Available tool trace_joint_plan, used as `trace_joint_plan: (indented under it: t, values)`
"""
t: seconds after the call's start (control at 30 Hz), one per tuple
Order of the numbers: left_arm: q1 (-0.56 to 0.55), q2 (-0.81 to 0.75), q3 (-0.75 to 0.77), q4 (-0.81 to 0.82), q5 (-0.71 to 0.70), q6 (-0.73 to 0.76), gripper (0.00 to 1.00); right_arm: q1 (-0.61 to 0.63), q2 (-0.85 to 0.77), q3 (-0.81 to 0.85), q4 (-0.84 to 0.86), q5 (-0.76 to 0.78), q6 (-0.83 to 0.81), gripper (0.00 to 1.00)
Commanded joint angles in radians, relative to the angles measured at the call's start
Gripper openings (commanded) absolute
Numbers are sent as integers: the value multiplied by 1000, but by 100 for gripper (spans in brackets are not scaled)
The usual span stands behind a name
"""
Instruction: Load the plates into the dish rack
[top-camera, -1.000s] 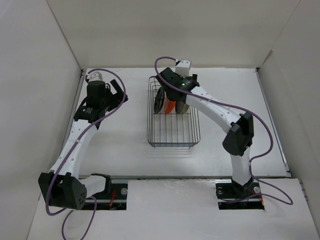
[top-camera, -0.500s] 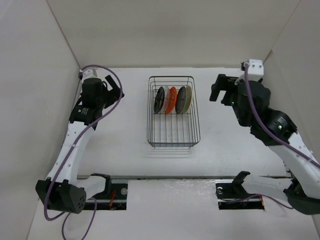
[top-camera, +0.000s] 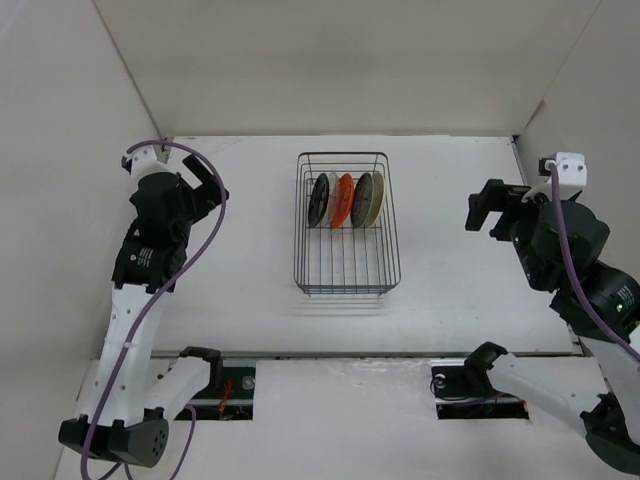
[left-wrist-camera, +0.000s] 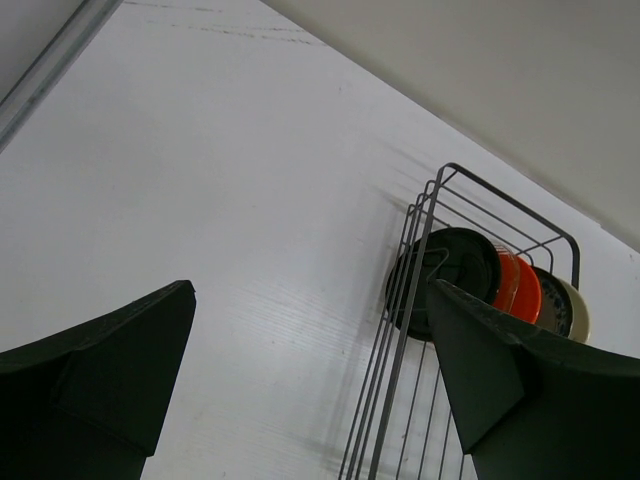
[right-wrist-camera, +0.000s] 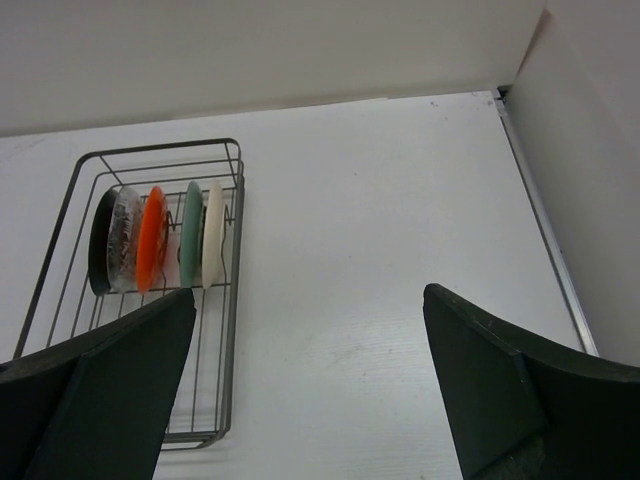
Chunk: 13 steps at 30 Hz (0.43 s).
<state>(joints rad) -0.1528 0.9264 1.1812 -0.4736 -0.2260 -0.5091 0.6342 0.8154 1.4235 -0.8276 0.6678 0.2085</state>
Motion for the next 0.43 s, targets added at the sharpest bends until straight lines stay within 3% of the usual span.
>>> trace_joint_plan:
  t: [0.0, 0.4]
  values:
    - [4, -47, 55, -14, -24, 3, 100, -8, -2, -5, -15, -8, -37, 100]
    - [4, -57, 98, -56, -76, -6, 100, -8, -30, -3, 5, 12, -46, 100]
